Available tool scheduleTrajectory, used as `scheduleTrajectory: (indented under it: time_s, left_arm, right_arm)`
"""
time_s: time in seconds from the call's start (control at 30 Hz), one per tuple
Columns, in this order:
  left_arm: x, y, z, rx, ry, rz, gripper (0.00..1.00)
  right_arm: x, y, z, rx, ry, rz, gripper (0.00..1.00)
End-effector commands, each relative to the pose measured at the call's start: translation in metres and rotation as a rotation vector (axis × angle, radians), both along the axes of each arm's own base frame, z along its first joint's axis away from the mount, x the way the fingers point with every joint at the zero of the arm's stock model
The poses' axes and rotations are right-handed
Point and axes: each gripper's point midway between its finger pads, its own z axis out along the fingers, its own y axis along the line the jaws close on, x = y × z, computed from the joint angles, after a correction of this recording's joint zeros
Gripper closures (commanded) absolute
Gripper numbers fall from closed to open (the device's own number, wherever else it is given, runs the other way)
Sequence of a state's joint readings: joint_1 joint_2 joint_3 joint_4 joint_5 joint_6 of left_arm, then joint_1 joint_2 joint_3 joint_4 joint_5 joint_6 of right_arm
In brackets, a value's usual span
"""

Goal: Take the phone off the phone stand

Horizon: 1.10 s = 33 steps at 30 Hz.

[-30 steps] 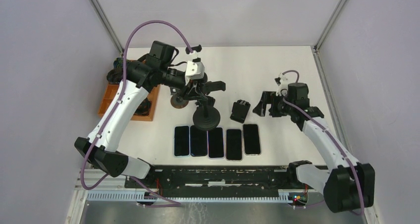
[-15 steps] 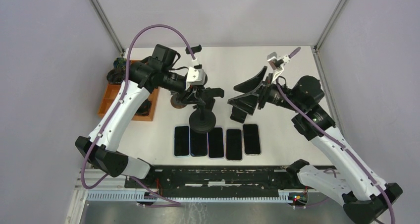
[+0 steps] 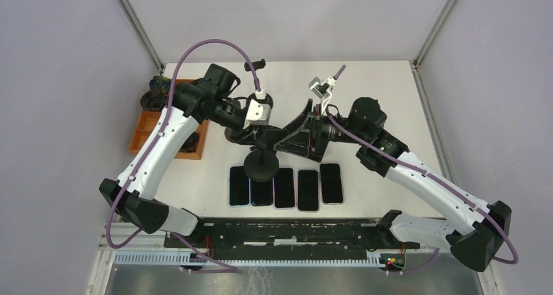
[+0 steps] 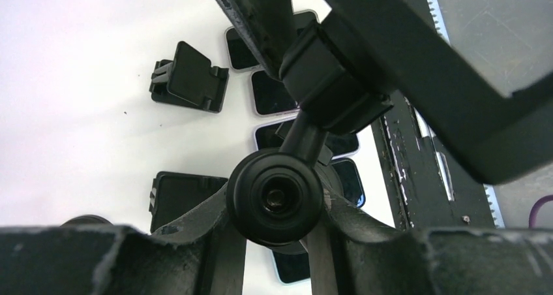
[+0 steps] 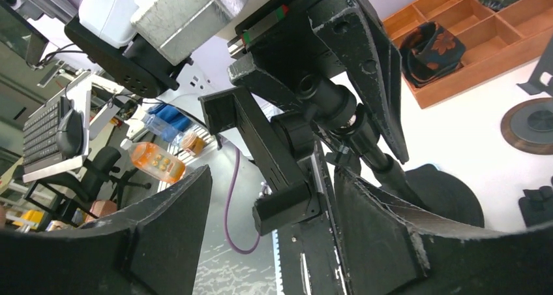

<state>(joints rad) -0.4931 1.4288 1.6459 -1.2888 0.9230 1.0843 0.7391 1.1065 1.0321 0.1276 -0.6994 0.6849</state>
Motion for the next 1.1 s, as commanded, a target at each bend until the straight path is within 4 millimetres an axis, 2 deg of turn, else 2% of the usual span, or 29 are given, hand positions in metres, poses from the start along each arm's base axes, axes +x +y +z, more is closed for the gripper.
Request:
scheduleTrajectory:
  time_s: [0.0, 0.33, 0.37, 0.47, 0.53, 0.87, 0.97, 1.07]
  left_arm:
    - [-0.011, 0.002, 0.012, -0.035, -0.08, -0.074, 0.98]
    - [-0.012, 0.001, 0.013, -0.035, -0.078, -0.077, 0.98]
    - [-0.012, 0.001, 0.013, -0.035, -0.078, -0.076, 0.98]
    - [-0.011, 0.0, 0.016, -0.036, -0.08, -0.071, 0.98]
    - [-0.01, 0.0, 0.018, -0.039, -0.081, -0.069, 0.98]
    - [-0.011, -0.001, 0.022, -0.047, -0.08, -0.066, 0.98]
    - [-0.01, -0.002, 0.025, -0.055, -0.086, -0.066, 0.98]
    - [-0.01, -0.003, 0.028, -0.062, -0.09, -0.063, 0.98]
  right_arm:
    - [-0.009, 0.003, 0.034, 0.075, -0.074, 0.043, 0.3]
    - [-0.014, 0.01, 0.036, 0.079, -0.056, 0.07, 0.66]
    - [-0.013, 0.01, 0.035, 0.073, -0.051, 0.069, 0.66]
    - [-0.011, 0.012, 0.029, 0.037, -0.046, 0.068, 0.5]
    - [-0.01, 0.013, 0.025, 0.024, -0.039, 0.064, 0.45]
    - [-0.005, 0.019, 0.015, -0.007, -0.029, 0.055, 0.45]
    - [0.0, 0.022, 0.007, -0.033, -0.022, 0.045, 0.48]
    - [0.005, 0.024, 0.006, -0.035, -0.014, 0.023, 0.67]
